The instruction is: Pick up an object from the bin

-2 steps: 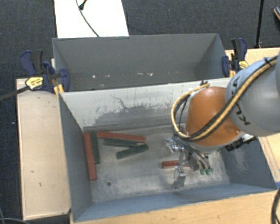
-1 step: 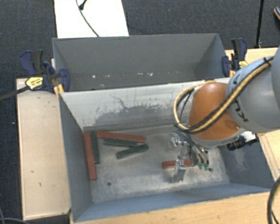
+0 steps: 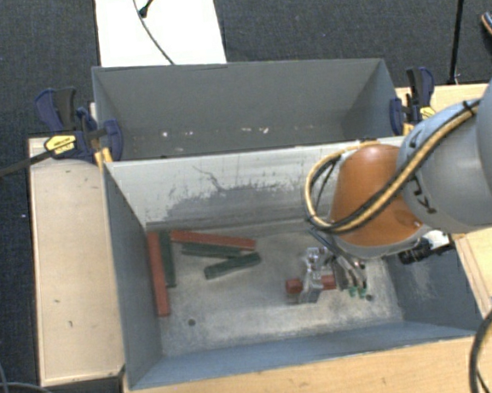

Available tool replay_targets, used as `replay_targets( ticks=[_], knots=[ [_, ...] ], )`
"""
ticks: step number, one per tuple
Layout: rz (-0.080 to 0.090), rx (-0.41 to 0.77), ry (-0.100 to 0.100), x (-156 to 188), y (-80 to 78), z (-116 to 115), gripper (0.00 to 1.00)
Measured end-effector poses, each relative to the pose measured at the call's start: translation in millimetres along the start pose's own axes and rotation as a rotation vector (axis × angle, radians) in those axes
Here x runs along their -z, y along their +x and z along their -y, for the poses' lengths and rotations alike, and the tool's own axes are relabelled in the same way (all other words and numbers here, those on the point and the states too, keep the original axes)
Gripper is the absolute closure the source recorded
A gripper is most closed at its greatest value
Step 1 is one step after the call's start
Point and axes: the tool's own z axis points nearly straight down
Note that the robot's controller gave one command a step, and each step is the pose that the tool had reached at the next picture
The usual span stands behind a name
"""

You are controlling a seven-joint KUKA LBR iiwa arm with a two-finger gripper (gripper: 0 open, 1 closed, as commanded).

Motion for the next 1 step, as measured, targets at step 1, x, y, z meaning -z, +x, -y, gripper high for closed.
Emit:
replay_targets(
  ticks=[1],
  knots=[
    [0.004,0.008,-0.001,142.6,27.4,-15.5,1.0]
  ],
)
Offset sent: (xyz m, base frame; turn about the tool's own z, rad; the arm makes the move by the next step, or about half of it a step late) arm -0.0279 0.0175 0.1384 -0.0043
